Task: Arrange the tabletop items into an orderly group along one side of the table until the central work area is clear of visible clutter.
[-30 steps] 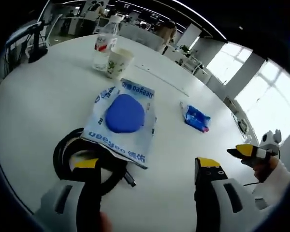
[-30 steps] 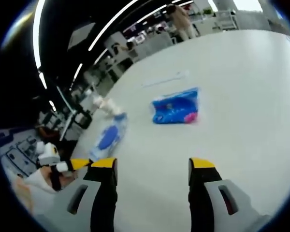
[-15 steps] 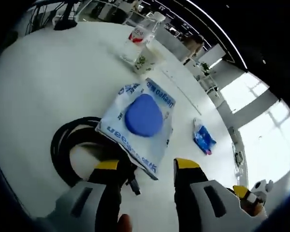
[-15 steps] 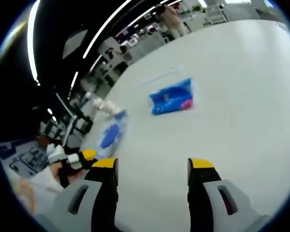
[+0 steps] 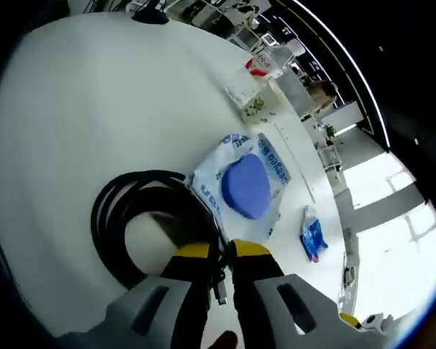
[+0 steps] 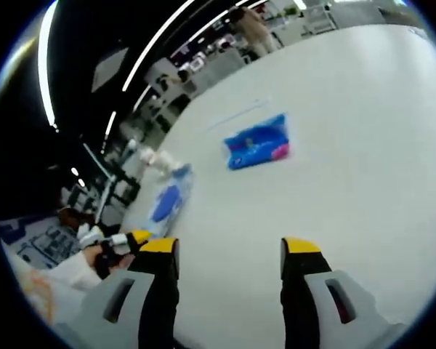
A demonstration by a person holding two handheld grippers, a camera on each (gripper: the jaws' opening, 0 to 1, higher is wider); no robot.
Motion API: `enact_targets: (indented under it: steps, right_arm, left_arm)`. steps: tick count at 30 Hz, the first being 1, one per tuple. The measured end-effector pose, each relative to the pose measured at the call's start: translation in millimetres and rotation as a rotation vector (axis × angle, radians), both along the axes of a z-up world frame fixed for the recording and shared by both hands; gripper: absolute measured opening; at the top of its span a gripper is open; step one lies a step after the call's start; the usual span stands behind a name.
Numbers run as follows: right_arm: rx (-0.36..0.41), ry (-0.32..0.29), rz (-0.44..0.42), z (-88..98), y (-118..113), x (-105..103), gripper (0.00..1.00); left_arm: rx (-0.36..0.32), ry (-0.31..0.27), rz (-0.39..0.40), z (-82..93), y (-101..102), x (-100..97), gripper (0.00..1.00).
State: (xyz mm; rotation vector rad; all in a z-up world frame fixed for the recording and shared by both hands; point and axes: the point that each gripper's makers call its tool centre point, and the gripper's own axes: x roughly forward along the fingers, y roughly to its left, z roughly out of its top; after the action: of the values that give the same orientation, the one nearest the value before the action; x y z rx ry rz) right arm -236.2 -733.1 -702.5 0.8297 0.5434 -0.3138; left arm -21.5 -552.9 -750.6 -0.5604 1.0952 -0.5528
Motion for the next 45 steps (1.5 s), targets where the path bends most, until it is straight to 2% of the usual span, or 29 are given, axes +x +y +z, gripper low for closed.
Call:
enact_targets:
  steps: [4,9,17,21,24,26,29,33,35,37,38,39,41,45]
  right_arm:
    - [0.006,-0.003,0.009,-0.5,2.8,2.9,0.54]
    - [0.025,-0.012,0.015,-2.4,7.6,7.7,0.54]
    - [0.113,-0.06,-0.005,-2.5,17.9,17.0,0.54]
    - [0.259,-0.15,-0.039,3.7,29.3,34.2,0.59]
    - [0.334,-0.197,-0.031,6.6,40.1,52.1,0.64]
    - [0.415,-0.222,-0.023,9.0,51.4,66.7,0.69]
    - [0.585,-0.27,-0.021,16.9,77.1,102.6,0.74]
    - [0.712,-0.319,-0.026,26.2,98.2,143.1,0.73]
    - [0.777,-0.345,-0.073,27.7,101.6,160.4,0.73]
    - [0.895,-0.381,-0.165,29.9,99.7,174.7,0.73]
    - [0.921,-0.401,-0.213,29.8,96.3,179.5,0.71]
    - [0.913,-0.412,-0.237,28.6,92.4,181.7,0.69]
    - [0.87,-0.409,-0.251,24.6,86.2,181.5,0.66]
    - [0.861,-0.42,-0.306,21.6,65.1,173.8,0.63]
  left_arm:
    - [-0.049,0.029,0.037,2.6,-2.0,2.8,0.0]
    - [-0.107,0.029,0.016,13.4,-4.3,-0.9,0.0]
    - [-0.298,0.044,-0.008,48.0,-18.0,-11.1,0.0]
    - [-0.361,0.02,-0.041,65.1,-22.5,-14.7,0.0]
    - [-0.436,0.027,-0.044,77.9,-23.8,-17.9,0.0]
    - [-0.489,0.026,-0.045,86.6,-25.0,-19.0,0.0]
    - [-0.505,0.009,-0.079,94.3,-24.0,-24.9,0.0]
    - [-0.564,0.019,-0.091,103.4,-24.3,-29.5,0.0]
    - [-0.603,0.039,-0.097,109.4,-24.6,-32.8,0.0]
    - [-0.614,0.028,-0.126,114.4,-24.1,-36.2,0.0]
    - [-0.622,0.019,-0.146,118.3,-23.7,-39.0,0.0]
    - [-0.631,0.019,-0.156,121.4,-23.5,-41.1,0.0]
    - [-0.665,0.018,-0.167,129.1,-21.6,-43.6,0.0]
    - [-0.724,0.04,-0.248,140.7,-19.9,-56.8,0.0]
